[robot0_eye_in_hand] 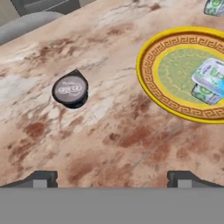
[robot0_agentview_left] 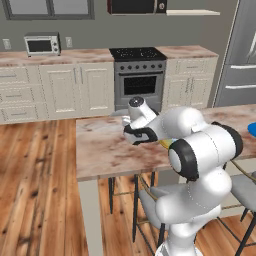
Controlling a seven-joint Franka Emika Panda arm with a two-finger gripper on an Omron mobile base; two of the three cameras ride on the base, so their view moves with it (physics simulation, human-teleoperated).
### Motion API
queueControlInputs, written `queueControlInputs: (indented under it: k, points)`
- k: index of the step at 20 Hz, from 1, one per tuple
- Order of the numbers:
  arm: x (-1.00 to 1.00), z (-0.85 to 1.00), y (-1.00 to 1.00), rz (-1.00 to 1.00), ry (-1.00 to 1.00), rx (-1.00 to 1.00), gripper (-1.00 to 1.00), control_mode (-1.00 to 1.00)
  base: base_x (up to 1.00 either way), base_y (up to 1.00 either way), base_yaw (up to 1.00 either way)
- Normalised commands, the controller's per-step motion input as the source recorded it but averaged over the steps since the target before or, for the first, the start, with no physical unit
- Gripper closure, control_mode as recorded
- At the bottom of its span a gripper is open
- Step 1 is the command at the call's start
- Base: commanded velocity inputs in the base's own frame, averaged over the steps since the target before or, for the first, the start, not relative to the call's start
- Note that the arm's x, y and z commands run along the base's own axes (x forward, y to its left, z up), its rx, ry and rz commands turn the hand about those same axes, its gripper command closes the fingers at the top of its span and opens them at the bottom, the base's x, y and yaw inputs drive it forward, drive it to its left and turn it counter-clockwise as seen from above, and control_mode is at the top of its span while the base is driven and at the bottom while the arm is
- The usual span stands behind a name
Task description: Place two yogurt containers on each plate.
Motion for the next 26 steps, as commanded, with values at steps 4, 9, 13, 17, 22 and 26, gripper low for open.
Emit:
queueControlInputs:
  k: [4, 9, 13, 17, 22, 26]
  points:
    - [0.09, 0.00, -0.10, 0.01, 0.00, 0.00, -1.00, -1.00, 0.00, 0.00, 0.00]
    - [0.20, 0.00, -0.23, 0.07, 0.00, 0.07, -1.00, -1.00, 0.00, 0.00, 0.00]
    - [0.27, 0.00, -0.18, 0.06, 0.01, 0.13, -1.00, -1.00, 0.00, 0.00, 0.00]
    - [0.27, 0.00, -0.03, 0.01, 0.12, 0.11, -1.00, -1.00, 0.00, 0.00, 0.00]
    - [0.23, 0.00, 0.00, 0.00, 0.21, 0.03, -1.00, -1.00, 0.00, 0.00, 0.00]
    - [0.30, 0.00, 0.00, 0.00, 0.14, 0.00, -1.00, -1.00, 0.00, 0.00, 0.00]
